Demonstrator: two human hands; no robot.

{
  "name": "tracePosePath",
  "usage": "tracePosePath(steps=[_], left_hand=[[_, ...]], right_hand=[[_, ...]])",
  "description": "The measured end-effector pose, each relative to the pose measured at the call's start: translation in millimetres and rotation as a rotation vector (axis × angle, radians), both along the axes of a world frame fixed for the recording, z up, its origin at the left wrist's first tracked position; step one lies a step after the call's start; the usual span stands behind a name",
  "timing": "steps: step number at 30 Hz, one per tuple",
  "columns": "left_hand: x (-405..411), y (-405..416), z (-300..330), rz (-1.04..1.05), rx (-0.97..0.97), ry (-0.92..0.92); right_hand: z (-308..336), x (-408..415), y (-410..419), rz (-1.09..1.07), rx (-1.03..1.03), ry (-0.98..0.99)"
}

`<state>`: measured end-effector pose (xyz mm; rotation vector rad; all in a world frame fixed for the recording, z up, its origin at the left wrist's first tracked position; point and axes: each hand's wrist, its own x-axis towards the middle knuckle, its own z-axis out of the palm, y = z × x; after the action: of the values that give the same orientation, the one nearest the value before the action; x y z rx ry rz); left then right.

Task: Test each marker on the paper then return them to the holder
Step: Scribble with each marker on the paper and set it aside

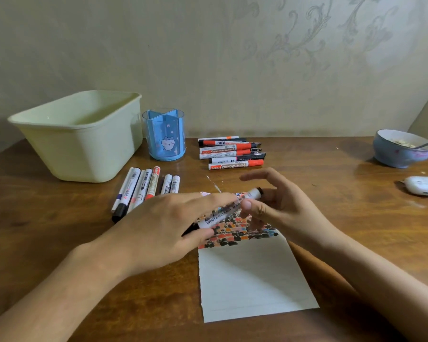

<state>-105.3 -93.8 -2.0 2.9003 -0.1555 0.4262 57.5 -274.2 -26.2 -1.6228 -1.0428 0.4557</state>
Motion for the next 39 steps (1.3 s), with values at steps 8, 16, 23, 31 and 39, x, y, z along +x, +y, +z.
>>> tracePosePath(steps=[8,16,23,31,39], left_hand=[[-1,55,-1,0.431,-0.080,-0.206],[0,91,-20,0.587,-0.111,-0.055],[1,91,-21,0.596,-0.080,-0.021],[3,75,-15,0.566,-0.095,-0.108],[7,23,-12,0.233,0.052,0.093]], right_hand=[[-6,18,-4,-0.091,-0.045,-0.104],[-9,19,-4,-0.097,-0.093,-0.186],[-11,23,-5,-0.113,-0.115,-0.222],[-9,25,-8,-0.204,-0.122,-0.268],[-9,37,0,-0.385,-0.273,-0.554]])
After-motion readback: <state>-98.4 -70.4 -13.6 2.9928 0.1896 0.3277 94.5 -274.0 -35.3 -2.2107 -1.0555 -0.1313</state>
